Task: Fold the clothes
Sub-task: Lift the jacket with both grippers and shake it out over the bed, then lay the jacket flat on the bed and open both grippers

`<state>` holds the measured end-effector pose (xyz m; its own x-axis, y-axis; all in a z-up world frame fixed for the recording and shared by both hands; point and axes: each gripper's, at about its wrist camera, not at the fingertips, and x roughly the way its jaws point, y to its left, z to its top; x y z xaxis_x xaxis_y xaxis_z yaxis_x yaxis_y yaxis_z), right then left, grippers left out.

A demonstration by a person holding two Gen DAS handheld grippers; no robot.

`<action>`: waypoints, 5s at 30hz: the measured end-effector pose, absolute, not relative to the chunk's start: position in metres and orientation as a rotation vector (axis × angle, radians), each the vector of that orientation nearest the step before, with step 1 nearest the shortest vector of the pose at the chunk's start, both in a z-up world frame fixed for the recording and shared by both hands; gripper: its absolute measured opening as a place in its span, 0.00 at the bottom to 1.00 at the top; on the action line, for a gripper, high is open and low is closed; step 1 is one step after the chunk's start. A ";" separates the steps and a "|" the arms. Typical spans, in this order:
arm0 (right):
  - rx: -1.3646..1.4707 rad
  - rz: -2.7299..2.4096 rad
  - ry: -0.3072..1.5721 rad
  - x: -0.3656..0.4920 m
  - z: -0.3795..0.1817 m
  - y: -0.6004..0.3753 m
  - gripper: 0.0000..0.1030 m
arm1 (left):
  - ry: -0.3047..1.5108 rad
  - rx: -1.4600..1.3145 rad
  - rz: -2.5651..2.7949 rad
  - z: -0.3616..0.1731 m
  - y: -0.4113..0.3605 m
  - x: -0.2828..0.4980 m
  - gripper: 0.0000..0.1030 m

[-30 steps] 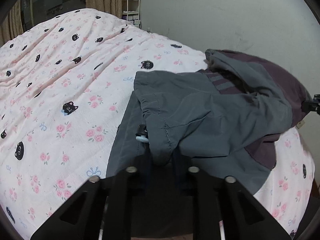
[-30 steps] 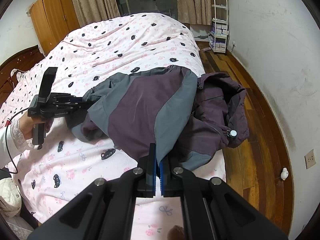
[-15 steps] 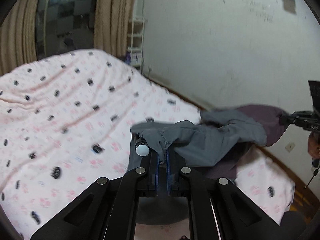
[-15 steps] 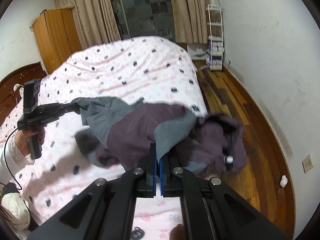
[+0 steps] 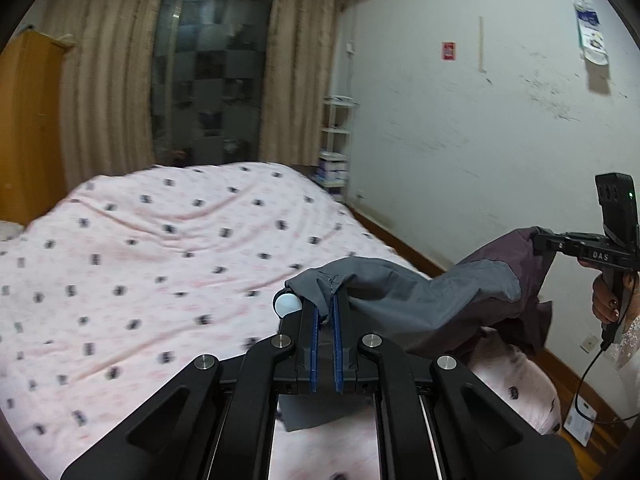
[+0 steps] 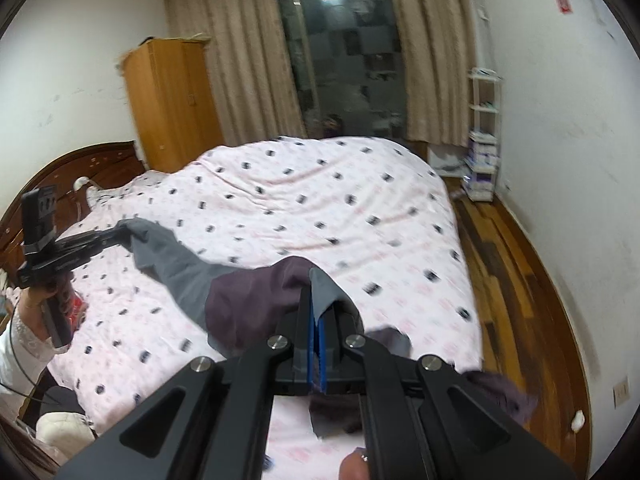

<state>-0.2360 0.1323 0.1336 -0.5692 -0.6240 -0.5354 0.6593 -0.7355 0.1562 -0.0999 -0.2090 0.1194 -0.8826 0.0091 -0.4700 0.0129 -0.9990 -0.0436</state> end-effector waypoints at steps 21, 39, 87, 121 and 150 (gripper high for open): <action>0.704 -1.787 0.162 -0.216 0.164 -0.295 0.02 | 0.136 0.661 -2.424 0.188 -0.417 0.097 0.05; 0.680 -1.574 0.235 -0.228 0.160 -0.342 0.02 | 0.027 0.644 -2.752 0.194 -0.262 0.078 0.05; 1.056 -2.066 0.689 -0.225 -0.064 0.006 0.83 | 0.216 1.097 -2.713 -0.061 -0.216 0.061 0.77; 0.752 -2.284 1.020 -0.001 -0.124 -0.098 0.83 | 1.255 0.693 -2.479 -0.175 -0.413 0.048 0.77; 0.589 -2.330 1.268 0.008 -0.157 -0.119 0.81 | 1.006 0.764 -2.238 -0.175 -0.424 0.136 0.12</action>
